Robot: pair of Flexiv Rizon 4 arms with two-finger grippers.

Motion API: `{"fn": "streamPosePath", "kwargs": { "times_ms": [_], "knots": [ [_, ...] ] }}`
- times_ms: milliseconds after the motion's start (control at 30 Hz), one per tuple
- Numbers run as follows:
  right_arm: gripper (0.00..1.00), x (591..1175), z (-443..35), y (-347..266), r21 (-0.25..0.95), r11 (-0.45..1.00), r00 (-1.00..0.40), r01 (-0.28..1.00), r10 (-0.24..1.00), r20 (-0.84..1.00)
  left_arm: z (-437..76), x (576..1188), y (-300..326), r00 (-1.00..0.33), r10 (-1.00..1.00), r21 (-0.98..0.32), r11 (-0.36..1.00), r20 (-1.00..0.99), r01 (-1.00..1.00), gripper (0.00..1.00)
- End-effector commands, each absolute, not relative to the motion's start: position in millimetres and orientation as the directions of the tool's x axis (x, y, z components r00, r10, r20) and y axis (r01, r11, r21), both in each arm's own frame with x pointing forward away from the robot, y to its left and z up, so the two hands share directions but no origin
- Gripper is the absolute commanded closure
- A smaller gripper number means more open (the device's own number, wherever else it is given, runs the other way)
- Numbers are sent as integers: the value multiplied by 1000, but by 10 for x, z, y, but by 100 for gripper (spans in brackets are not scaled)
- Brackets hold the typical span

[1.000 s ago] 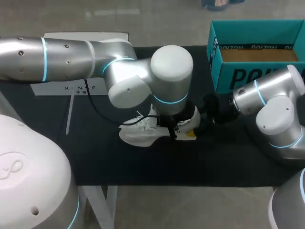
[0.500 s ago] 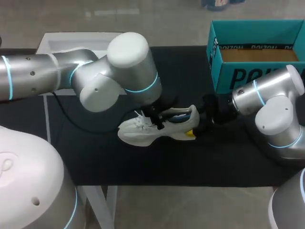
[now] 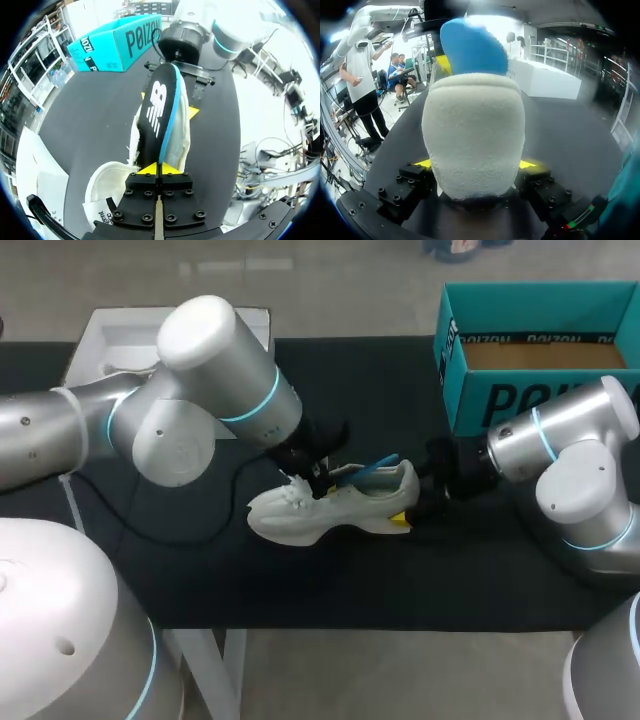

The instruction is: Take the shoe out of the shoebox, open the shoe tongue, remove and reinsert the insole, then place the shoe into the shoebox

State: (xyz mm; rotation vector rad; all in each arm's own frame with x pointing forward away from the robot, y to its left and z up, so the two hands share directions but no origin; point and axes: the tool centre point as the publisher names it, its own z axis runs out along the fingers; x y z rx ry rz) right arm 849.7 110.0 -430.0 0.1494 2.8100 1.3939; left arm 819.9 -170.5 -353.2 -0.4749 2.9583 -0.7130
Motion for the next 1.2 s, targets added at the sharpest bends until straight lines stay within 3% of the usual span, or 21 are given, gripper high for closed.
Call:
{"fn": "streamPosePath", "kwargs": {
  "times_ms": [33,500,600,1033,1200],
  "knots": [
    [100,8515,-4333,1107,793,603,-995,85,86,42,-3474,8270,-1730,-963,-264,-547,800,46,-246,100],
    [100,8515,-4333,1107,793,603,-995,85,86,42,-2918,8200,-2205,-999,5,-736,677,53,-36,100],
    [100,8515,-4333,1107,793,603,-995,85,86,42,-2678,8130,-2272,-999,43,-679,734,-1,32,100],
    [100,8515,-4333,1107,793,603,-995,85,86,42,-2678,8130,-2272,-999,43,-679,734,-1,32,100],
    [100,8515,-4333,1107,793,603,-995,85,86,42,-2379,8043,-2357,-981,151,-748,664,118,12,100]
  ]
}}
